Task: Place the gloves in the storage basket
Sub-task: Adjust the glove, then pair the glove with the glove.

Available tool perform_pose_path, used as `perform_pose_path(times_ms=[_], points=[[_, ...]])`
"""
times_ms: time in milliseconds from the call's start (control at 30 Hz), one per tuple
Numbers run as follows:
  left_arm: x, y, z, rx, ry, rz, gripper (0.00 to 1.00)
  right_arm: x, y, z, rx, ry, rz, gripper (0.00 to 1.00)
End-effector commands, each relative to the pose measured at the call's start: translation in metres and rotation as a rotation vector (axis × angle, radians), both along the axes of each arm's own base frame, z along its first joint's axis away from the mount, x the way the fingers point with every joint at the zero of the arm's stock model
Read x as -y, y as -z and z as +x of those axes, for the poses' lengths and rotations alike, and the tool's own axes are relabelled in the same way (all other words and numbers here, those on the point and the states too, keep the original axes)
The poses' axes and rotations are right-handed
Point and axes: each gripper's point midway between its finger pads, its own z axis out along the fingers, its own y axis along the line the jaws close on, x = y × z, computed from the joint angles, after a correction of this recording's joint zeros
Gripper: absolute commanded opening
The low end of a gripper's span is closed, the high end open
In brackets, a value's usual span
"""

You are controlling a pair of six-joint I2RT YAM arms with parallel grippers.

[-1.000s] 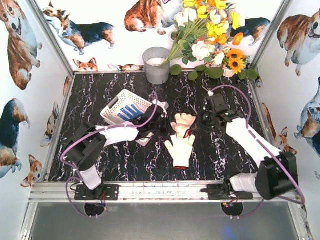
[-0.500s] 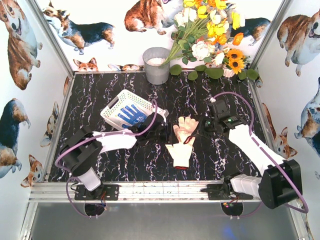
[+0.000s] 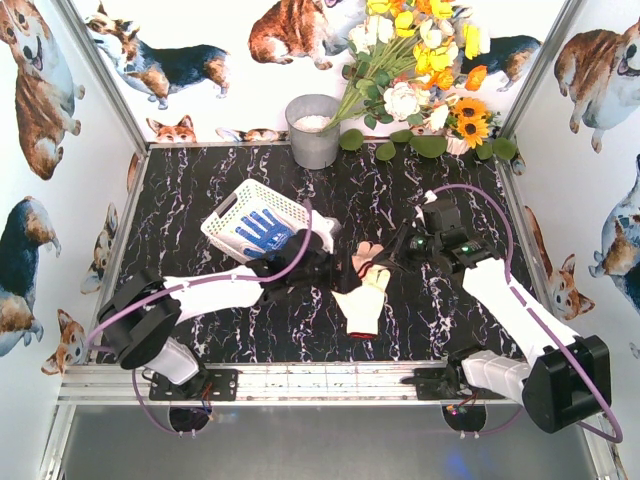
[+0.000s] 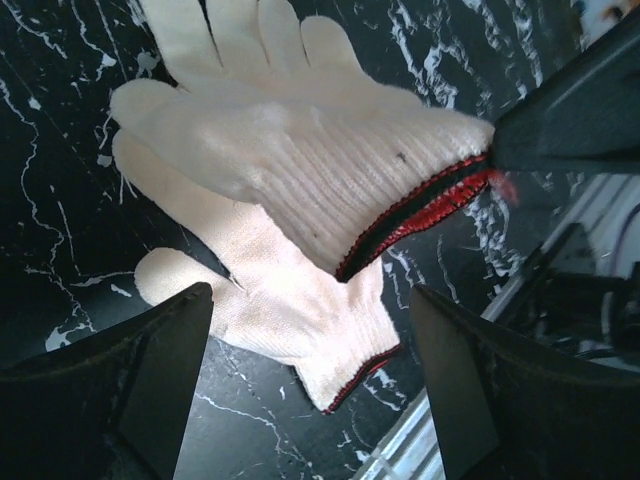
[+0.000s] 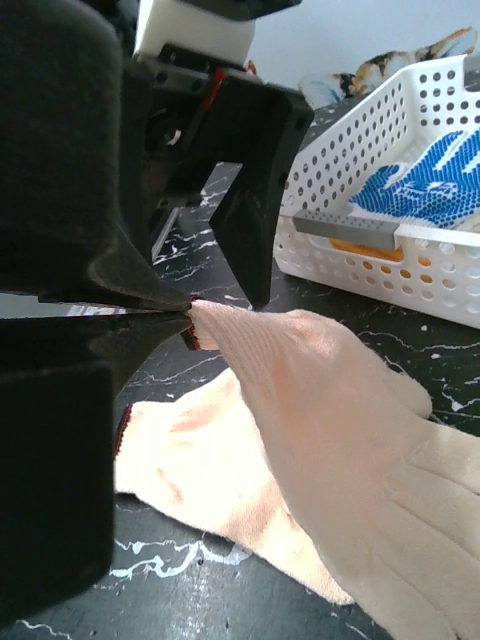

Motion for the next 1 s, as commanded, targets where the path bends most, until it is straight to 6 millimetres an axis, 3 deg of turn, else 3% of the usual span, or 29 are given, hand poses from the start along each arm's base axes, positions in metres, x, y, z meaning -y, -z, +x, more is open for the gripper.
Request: perform_pose_path(times_ms=[0,100,300,633,800,967], points=[[0.009,0.008,0.002,0.115,0.053,0.146,0.74,-0.011,-0.026,0.007,0.083,-0.013,0.078,0.00],[0.010,0.010,0.012,0.145,0.021,0.185,0.69,-0.011,-0.026,0.007,0.082,-0.014,0.080,0.00],[0.022,0.000,0.021,0.193,0.031,0.158,0.51,-0.012,-0.022,0.005,0.069,-0.021,0.083,0.00],[0.022,-0.005,0.029,0.227,0.003,0.164,0.11,-0.013,-0.019,0.005,0.066,-0.027,0.083,0.00],[0.018,-0.008,0.031,0.247,-0.007,0.172,0.01,-0.014,-0.017,0.004,0.061,-0.032,0.089,0.00],[0.011,-0.012,0.030,0.263,-0.018,0.178,0.00,-0.016,-0.016,0.003,0.057,-0.043,0.094,0.00]])
